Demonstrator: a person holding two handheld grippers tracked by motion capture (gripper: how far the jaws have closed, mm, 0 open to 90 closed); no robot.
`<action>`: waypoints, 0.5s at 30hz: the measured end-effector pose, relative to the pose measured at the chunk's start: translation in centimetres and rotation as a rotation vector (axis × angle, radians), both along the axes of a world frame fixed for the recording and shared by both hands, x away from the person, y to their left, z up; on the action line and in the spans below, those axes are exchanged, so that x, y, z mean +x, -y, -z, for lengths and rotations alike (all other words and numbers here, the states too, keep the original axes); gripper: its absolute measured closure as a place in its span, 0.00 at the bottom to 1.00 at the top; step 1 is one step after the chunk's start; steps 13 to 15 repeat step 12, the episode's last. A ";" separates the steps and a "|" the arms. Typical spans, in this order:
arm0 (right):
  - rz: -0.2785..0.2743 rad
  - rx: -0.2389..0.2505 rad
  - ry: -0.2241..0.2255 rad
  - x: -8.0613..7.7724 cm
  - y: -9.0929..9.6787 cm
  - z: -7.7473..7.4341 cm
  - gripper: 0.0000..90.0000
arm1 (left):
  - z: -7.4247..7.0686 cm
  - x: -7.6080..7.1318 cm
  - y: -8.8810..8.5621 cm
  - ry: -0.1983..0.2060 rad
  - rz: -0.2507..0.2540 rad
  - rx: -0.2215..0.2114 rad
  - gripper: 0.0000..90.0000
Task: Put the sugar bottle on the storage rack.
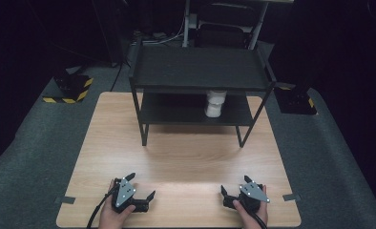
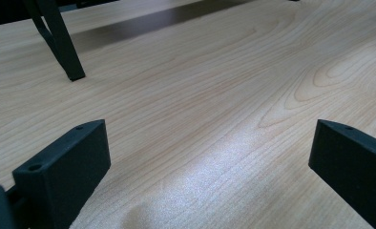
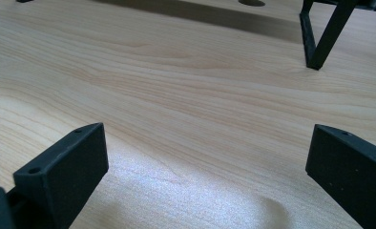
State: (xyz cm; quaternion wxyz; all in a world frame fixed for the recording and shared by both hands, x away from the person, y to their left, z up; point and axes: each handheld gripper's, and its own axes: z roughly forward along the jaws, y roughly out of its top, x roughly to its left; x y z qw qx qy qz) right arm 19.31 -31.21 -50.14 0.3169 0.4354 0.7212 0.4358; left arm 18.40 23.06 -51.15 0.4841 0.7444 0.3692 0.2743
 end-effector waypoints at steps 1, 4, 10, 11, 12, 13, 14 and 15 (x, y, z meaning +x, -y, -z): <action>-0.001 -0.001 -0.002 0.0 0.0 0.0 0.00 | 0.0 0.0 0.0 -0.001 0.001 0.000 0.01; -0.003 -0.006 0.002 0.0 -0.1 0.0 0.00 | -0.1 0.1 0.0 -0.007 0.004 0.005 0.01; -0.013 -0.016 0.006 -0.1 -0.1 0.0 0.00 | -0.3 0.3 0.1 -0.013 0.006 0.014 0.01; -0.014 -0.018 0.007 -0.1 -0.1 0.0 0.00 | -0.2 0.2 0.1 -0.009 0.006 0.015 0.01; -0.016 -0.019 0.007 -0.1 -0.1 0.0 0.00 | -0.2 0.2 0.1 -0.009 0.006 0.015 0.01; -0.016 -0.019 0.007 -0.1 -0.1 0.0 0.00 | -0.2 0.2 0.1 -0.009 0.006 0.015 0.01; -0.016 -0.019 0.007 -0.1 -0.1 0.0 0.00 | -0.2 0.2 0.1 -0.009 0.006 0.015 0.01; -0.016 -0.019 0.007 -0.1 -0.1 0.0 0.00 | -0.2 0.2 0.1 -0.009 0.006 0.015 0.01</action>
